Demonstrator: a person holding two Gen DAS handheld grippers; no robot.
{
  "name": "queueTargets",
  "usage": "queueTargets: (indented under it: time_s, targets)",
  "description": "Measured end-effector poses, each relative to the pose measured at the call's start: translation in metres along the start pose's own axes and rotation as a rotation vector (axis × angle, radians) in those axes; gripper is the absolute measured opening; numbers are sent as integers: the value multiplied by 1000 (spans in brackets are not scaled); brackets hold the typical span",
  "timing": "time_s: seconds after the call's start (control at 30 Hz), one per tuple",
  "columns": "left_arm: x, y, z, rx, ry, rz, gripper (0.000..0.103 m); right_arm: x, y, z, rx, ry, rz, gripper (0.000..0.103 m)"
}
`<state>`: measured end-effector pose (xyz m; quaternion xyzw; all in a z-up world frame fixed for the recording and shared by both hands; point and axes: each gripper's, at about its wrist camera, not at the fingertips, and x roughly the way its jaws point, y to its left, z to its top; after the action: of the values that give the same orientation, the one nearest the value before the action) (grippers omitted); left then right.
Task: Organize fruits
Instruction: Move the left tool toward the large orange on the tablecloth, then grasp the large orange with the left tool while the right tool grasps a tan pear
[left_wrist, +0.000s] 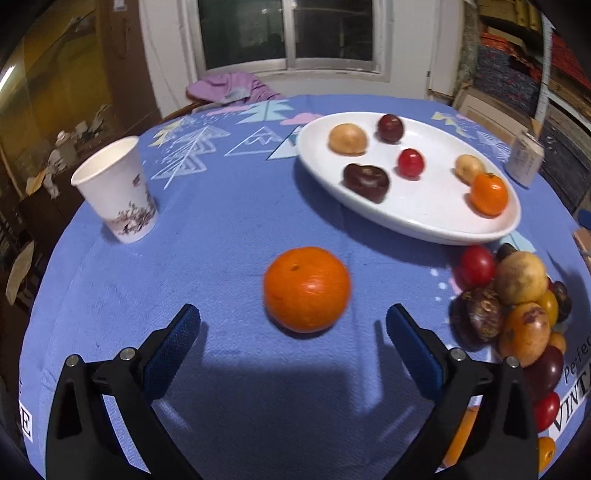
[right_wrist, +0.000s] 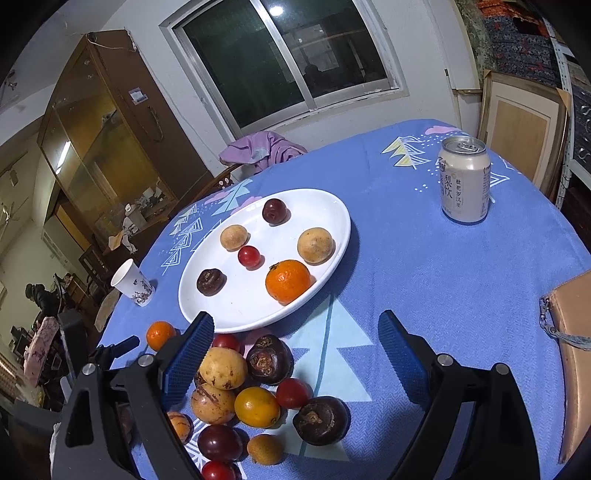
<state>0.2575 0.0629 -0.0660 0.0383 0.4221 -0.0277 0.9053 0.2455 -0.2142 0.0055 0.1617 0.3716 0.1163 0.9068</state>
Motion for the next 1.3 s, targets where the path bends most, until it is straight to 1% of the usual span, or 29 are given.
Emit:
queueTargets:
  time_s: [0.03, 0.1, 0.2, 0.23, 0.27, 0.33, 0.4, 0.47, 0.5, 0.57, 0.63, 0.67, 0.77, 0.83, 0.9, 0.93, 1.0, 1.13, 1.2, 1.23, 1.3]
  targets:
    - [2, 3, 1, -16, 8, -4, 99, 0, 0, 0, -1, 1, 0, 91]
    - [2, 6, 3, -39, -7, 1, 99, 0, 1, 0, -4, 1, 0, 91]
    - [0, 3, 8, -37, -37, -18, 99, 1, 2, -1, -12, 7, -2, 91]
    - [1, 2, 9, -33, -37, -25, 96, 2, 3, -2, -14, 9, -4, 91]
    - [2, 0, 9, -28, -32, -36, 83, 2, 3, -2, -16, 11, -4, 91]
    - [6, 0, 10, -36, -17, -61, 66, 3, 4, -2, -20, 17, -3, 91]
    - [10, 5, 10, -69, 0, -87, 66, 4, 6, -3, -25, 29, 5, 91]
    - [11, 10, 10, -100, 0, -112, 62, 6, 8, -4, -35, 43, 20, 91]
    - [11, 11, 10, -104, -2, -110, 61, 7, 10, -5, -43, 48, 24, 91]
    - [11, 9, 10, -101, -9, -106, 54, 8, 16, -8, -68, 55, 25, 91]
    - [11, 7, 12, -93, -17, -102, 51, 10, 21, -11, -90, 65, 28, 91]
    - [12, 6, 13, -90, -18, -103, 48, 11, 24, -13, -101, 71, 30, 91]
    - [14, 6, 16, -92, -20, -102, 48, 17, 35, -21, -127, 98, 45, 91]
    - [14, 5, 16, -88, -19, -98, 48, 23, 44, -26, -135, 130, 66, 89]
    - [13, 4, 16, -84, -20, -94, 48, 29, 52, -29, -139, 153, 73, 83]
    - [13, 5, 16, -84, -19, -94, 48, 32, 56, -30, -146, 160, 74, 82]
    - [14, 5, 16, -90, -19, -100, 48, 38, 64, -33, -164, 172, 65, 76]
    - [14, 6, 16, -93, -16, -104, 48, 51, 69, -38, -158, 216, 55, 69]
    - [14, 6, 16, -93, -16, -105, 48, 60, 68, -40, -141, 242, 53, 59]
    - [15, 6, 16, -95, -11, -102, 48, 59, 69, -40, -142, 231, 50, 59]
    - [19, 9, 16, -108, 4, -102, 48, 61, 69, -39, -137, 240, 61, 50]
